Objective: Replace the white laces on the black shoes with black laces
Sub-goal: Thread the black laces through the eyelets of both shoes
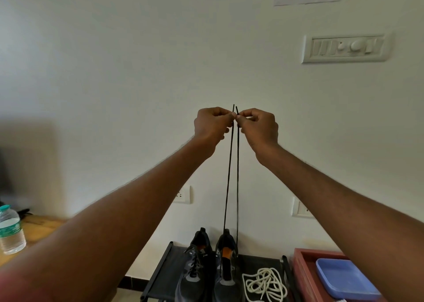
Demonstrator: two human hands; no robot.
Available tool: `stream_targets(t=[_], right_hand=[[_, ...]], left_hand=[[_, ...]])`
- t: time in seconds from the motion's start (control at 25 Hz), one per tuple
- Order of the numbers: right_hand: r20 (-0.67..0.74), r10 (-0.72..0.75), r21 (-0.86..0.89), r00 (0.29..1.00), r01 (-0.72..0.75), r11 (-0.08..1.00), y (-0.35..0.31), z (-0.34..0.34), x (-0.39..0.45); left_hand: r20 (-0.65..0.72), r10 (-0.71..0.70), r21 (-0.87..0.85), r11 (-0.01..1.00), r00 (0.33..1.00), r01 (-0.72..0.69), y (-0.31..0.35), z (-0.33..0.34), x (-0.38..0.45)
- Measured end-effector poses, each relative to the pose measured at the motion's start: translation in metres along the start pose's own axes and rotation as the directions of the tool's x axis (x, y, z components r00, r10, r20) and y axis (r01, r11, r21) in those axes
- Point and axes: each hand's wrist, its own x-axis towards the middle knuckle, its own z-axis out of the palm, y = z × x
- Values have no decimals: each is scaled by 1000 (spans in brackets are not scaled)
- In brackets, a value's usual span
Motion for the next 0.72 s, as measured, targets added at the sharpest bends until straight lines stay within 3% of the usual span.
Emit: stream_targets(t=[0.28, 0.72], right_hand=[[101, 213, 264, 972, -233, 936, -6, -3, 4], [147, 264, 274, 953, -296, 915, -15, -9, 17]], left_hand=[[13, -34, -17, 999, 999, 34, 10, -5, 0], [40, -122, -25, 992, 992, 123, 20, -1, 11]])
